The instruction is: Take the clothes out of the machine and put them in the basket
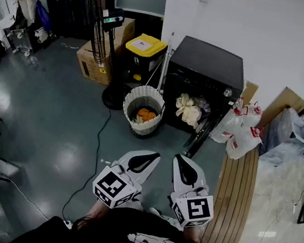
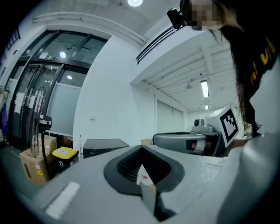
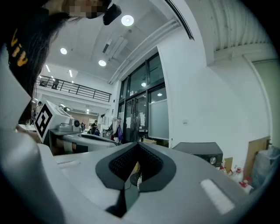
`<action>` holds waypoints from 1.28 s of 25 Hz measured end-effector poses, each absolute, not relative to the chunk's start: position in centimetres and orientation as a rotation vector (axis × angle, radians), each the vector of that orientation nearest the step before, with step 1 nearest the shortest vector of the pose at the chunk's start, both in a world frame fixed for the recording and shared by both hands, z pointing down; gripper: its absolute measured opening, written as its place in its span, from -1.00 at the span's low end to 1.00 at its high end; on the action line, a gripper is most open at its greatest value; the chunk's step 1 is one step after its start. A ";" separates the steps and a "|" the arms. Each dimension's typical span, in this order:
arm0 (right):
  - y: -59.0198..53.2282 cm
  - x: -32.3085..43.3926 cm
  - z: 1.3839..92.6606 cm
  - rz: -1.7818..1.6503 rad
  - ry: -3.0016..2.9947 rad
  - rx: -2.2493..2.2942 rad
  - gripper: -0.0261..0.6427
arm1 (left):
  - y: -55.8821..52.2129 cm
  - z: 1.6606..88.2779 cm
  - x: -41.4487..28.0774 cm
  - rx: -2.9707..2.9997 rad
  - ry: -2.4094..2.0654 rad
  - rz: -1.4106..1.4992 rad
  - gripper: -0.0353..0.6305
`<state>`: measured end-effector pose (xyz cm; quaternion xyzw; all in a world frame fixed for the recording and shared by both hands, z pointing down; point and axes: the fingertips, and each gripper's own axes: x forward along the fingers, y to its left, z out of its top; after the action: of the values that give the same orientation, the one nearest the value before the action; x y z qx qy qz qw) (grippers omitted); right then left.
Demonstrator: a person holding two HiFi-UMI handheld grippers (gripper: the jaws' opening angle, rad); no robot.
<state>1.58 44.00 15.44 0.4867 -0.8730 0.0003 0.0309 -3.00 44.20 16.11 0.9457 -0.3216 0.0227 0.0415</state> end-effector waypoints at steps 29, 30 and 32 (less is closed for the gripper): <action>39.8 -4.0 19.4 0.066 -2.565 1.527 -0.86 | 39.1 19.0 -9.6 2.865 -0.887 0.064 -0.89; 39.7 -4.0 19.6 0.072 -2.560 1.522 -0.86 | 38.9 19.2 -9.4 2.861 -0.879 0.064 -0.89; 39.3 -4.0 20.0 0.081 -2.550 1.516 -0.86 | 38.6 19.6 -9.1 2.853 -0.868 0.062 -0.89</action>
<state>-4.04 39.30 20.05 0.5089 -0.8560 0.0271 0.0865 -9.14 38.56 19.57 0.9535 -0.2901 0.0209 0.0793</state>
